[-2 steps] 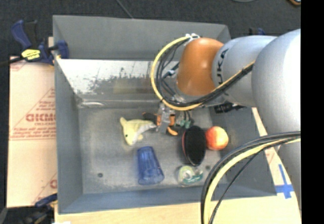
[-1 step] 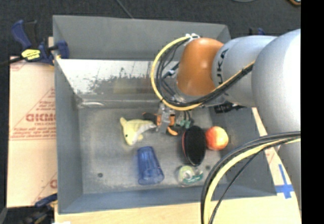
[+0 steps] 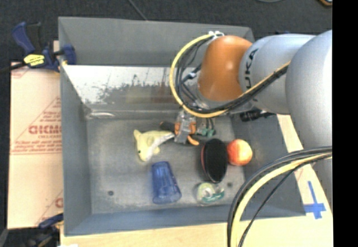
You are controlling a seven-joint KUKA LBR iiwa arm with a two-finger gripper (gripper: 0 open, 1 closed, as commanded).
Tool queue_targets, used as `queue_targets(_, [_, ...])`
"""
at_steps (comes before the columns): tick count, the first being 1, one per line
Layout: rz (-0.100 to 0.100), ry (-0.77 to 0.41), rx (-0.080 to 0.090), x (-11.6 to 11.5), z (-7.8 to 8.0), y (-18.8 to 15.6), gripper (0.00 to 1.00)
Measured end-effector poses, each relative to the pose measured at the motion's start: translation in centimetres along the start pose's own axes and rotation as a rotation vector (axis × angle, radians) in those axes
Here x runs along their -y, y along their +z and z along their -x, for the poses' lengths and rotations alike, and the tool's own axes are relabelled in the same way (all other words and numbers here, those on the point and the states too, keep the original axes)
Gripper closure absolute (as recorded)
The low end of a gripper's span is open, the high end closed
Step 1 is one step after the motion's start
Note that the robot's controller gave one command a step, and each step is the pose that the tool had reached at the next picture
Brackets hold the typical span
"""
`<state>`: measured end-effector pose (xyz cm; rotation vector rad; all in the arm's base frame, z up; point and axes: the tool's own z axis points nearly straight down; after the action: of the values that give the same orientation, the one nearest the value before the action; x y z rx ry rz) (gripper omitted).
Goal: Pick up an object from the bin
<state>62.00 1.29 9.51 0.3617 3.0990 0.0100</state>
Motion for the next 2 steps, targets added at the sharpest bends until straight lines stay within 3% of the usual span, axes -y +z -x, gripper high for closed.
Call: queue_targets(2, [0.003, 0.003, 0.009, 0.0, 0.2, -3.2, 1.0])
